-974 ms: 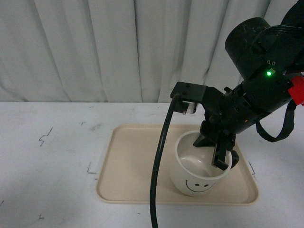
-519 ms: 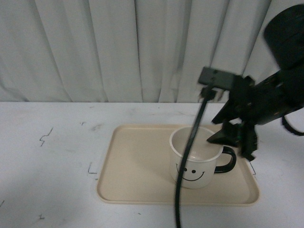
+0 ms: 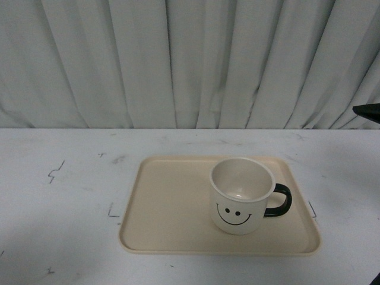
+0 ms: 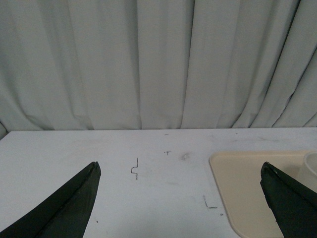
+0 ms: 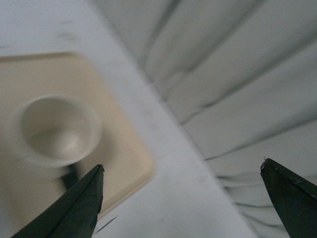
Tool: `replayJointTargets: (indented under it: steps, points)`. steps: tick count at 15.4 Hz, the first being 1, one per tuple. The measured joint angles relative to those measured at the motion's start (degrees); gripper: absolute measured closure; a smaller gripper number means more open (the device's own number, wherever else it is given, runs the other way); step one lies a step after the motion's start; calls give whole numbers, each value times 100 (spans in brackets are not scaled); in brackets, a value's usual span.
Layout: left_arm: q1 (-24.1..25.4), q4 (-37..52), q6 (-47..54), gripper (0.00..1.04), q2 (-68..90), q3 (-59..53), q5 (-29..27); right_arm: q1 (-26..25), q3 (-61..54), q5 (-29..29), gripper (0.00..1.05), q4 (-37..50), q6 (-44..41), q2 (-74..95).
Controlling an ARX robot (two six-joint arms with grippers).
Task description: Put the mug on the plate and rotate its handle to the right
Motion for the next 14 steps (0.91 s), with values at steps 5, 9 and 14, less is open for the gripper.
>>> replayJointTargets:
  steps: [5,9,14]
  points:
    - [11,4,0,7,0,0,2,153,-2400,3375,68,4131,4505,-986]
    - [11,4,0,7,0,0,0,164,-3285,3370,103,3945,5014,-1738]
    - [11,2,0,7,0,0,2,164,-4127,3373,103,3716,5038,-2879]
